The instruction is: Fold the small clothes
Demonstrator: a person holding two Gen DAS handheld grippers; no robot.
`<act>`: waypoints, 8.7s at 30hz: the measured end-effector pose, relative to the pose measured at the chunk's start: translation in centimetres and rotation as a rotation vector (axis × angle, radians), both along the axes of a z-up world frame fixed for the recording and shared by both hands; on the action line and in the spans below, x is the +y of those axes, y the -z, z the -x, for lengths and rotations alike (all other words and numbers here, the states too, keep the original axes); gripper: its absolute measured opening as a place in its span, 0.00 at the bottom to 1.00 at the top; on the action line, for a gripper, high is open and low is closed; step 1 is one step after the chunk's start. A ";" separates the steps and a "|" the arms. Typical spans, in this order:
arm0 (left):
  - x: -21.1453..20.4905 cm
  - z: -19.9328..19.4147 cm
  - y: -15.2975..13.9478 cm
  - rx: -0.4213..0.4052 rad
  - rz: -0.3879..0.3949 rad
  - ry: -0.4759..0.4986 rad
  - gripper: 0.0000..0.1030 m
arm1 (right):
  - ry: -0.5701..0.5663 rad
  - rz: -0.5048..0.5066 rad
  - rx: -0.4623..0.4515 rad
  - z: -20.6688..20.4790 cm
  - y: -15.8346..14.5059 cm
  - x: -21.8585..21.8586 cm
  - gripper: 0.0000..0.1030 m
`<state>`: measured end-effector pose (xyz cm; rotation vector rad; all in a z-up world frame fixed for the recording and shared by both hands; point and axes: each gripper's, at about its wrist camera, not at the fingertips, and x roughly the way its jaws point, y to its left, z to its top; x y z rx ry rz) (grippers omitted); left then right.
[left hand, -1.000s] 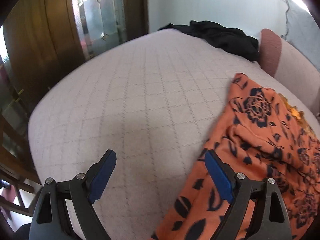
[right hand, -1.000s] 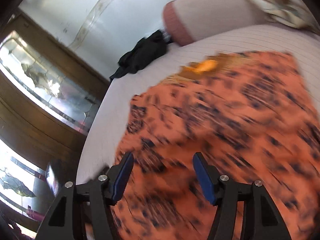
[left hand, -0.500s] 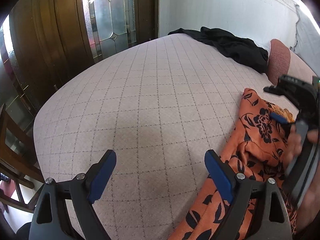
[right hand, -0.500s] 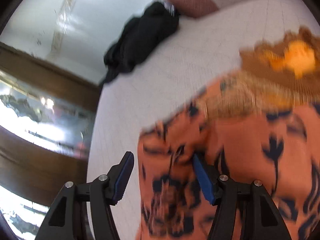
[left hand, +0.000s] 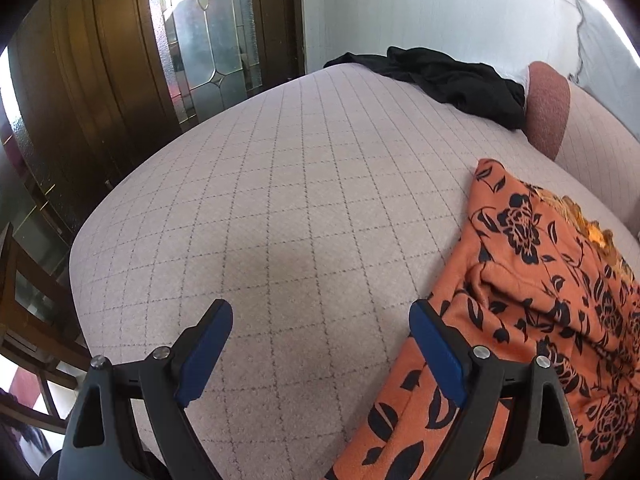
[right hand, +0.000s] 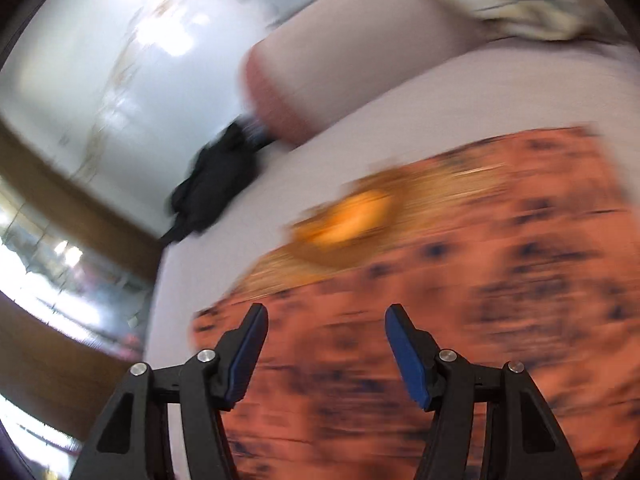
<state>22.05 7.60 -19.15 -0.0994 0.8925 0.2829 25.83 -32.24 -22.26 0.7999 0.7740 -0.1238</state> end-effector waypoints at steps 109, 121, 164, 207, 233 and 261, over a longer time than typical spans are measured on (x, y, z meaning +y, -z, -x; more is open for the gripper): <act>2.3 13.2 5.3 0.368 0.358 0.516 0.49 | -0.050 0.105 0.448 29.9 4.7 -0.8 0.72; 1.5 12.6 4.9 0.412 0.354 0.578 0.09 | -0.164 0.122 0.476 31.2 4.0 0.8 0.10; -3.2 -12.1 -4.8 -0.085 0.523 0.267 0.62 | 0.217 -0.132 -0.171 7.4 -4.2 -17.8 0.77; -7.1 -2.6 0.8 0.079 0.077 0.329 0.68 | -0.020 0.147 0.107 11.3 -3.8 -5.6 0.45; -7.3 18.7 -15.9 -0.265 -0.065 0.480 0.83 | -0.053 0.196 -0.035 20.7 -4.9 -3.5 0.50; -6.0 20.3 -31.8 -0.534 -0.280 0.551 1.00 | -0.107 0.211 -0.062 20.8 -6.7 -1.9 0.50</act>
